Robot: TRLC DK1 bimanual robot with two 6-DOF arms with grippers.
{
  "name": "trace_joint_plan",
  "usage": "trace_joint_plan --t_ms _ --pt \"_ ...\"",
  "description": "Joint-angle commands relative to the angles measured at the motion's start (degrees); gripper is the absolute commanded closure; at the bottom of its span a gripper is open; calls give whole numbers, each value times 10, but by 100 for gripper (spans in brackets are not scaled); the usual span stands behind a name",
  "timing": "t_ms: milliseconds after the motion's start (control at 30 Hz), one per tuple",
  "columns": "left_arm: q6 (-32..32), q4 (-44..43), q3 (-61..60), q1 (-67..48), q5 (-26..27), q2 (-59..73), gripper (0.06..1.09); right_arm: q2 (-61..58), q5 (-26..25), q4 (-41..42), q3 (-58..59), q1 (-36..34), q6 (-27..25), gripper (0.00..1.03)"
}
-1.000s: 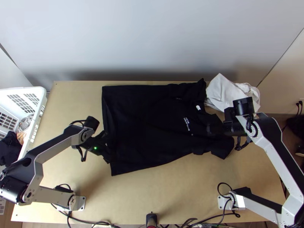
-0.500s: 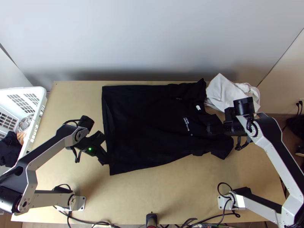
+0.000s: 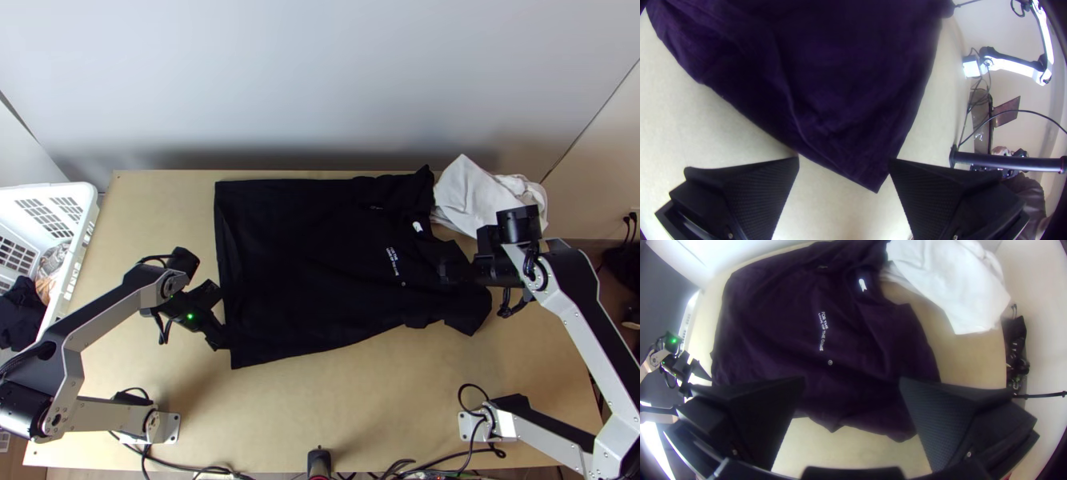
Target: Fold the t-shirt
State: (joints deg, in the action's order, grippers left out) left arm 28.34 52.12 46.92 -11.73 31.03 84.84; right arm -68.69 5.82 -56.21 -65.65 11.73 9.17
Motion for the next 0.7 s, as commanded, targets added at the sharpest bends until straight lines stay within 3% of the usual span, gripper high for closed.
trace_joint_plan --t_ms 0,133,300,333,367,433,667 --pt "1 -11 -4 -1 -1 8 11 3 0 0 1 -5 0 4" --pt "-6 -17 -2 -13 31 -1 11 2 0 0 -1 -1 0 4" --pt "-16 -33 -1 -21 79 -1 22 0 0 1 1 1 1 4" --pt "-19 -40 -2 -23 85 -1 32 0 0 1 2 1 1 4" --pt "-26 -51 -3 -24 87 -3 50 0 0 1 2 1 1 4" --pt "-57 -100 -13 -23 89 -13 106 0 0 1 3 0 2 4" --pt "-52 -137 -32 -10 71 -17 105 7 0 1 2 -9 -1 4"
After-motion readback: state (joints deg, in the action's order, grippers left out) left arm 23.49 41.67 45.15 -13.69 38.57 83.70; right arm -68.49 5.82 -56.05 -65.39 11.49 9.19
